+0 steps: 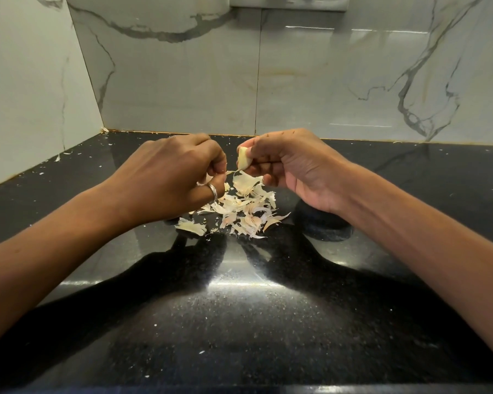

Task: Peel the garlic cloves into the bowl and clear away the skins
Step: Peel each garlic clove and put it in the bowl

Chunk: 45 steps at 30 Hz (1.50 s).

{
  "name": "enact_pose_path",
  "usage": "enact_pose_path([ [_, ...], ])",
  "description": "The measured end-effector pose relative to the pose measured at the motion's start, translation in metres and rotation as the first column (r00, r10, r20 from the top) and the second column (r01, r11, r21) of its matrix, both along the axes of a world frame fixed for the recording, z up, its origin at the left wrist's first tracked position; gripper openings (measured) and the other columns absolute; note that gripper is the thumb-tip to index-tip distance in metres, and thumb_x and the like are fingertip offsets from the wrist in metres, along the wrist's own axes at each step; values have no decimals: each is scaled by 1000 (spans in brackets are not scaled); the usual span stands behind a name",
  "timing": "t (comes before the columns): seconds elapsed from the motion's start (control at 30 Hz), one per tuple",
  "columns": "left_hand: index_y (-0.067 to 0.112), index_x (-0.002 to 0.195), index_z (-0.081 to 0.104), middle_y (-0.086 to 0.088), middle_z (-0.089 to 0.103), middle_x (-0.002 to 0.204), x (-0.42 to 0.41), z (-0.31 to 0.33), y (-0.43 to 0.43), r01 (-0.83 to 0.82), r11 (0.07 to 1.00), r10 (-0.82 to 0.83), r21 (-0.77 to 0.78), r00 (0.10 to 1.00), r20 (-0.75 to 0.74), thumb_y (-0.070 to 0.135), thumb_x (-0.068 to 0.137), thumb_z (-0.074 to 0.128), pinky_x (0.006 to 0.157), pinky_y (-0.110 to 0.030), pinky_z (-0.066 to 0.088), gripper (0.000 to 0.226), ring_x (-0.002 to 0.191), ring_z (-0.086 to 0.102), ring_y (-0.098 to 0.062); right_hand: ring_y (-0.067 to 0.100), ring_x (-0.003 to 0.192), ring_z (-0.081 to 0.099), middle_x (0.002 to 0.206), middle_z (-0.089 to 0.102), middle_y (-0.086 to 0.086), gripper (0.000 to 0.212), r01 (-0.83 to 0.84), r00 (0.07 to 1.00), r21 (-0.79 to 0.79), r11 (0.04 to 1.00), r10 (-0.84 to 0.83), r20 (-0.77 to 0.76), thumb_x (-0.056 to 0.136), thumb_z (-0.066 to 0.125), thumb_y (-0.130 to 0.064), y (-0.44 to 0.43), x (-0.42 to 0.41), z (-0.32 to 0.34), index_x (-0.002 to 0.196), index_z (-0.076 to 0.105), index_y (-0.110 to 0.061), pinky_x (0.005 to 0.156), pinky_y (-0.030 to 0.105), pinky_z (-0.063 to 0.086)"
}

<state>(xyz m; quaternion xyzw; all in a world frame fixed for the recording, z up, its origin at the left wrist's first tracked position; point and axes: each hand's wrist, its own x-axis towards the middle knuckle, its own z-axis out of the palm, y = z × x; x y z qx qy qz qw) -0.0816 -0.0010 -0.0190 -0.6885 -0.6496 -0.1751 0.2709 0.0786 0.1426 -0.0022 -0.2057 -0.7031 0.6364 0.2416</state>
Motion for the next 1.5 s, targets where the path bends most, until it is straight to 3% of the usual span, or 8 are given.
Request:
enact_pose_path([
  [0.23,24,99,65,10,61,85,-4,0,0,-47,999,47,1,999,-12,24,88,71,52,-20,26,13,65,49,-17,12,72,62,88,72,9,21,-4,1000,29,1000,4,15,88,64,0,2,0,0,107,74,-1,55,20,46],
  [0.33,27,101,71,12,60,88,-2,1,-1,-12,1000,13,23,1000,-12,32,91,68,54,-24,35,12,64,52,-15,11,73,64,87,74,6,17,-37,998,65,997,34,47,93,64,-2,1,0,-2,107,74,-5,55,20,48],
  [0.6,27,98,77,8,70,84,6,2,0,-36,995,16,89,978,210,42,88,53,63,-39,56,30,69,64,-18,20,80,72,94,75,14,18,-87,996,53,995,86,30,98,62,2,-1,-2,-3,114,70,-1,62,25,59],
  [0.8,17,98,79,4,74,80,11,0,5,-27,996,-11,81,900,437,30,89,73,67,-42,59,17,69,68,-12,26,87,69,96,72,17,16,-152,988,19,988,152,-27,95,62,7,-4,-4,-7,108,69,1,81,32,62],
  [1.0,15,96,79,8,72,72,16,1,6,-62,995,11,72,832,554,28,88,71,62,-35,60,17,60,66,-2,26,90,69,99,72,17,14,-139,989,92,986,144,-44,95,64,7,-2,-9,-12,106,71,2,89,35,62],
  [1.2,16,97,79,7,72,73,16,-1,7,-86,993,26,79,823,567,24,90,72,64,-38,61,13,60,67,-2,22,90,70,104,73,22,25,-132,988,160,978,143,-61,91,67,10,-2,-10,-16,115,69,6,87,27,61],
  [1.37,20,96,78,4,74,73,13,-1,8,-88,991,1,105,770,638,23,91,72,63,-41,63,8,62,72,-11,9,78,71,87,77,7,24,-147,985,236,961,165,-59,90,67,11,0,-9,-18,113,73,2,70,16,56],
  [1.5,23,96,77,5,74,73,14,0,7,-74,991,-16,114,770,638,25,90,73,62,-41,63,7,61,71,-11,18,85,70,99,78,17,21,-113,988,359,927,143,-58,92,70,4,1,-13,-20,111,76,-3,89,34,61],
])
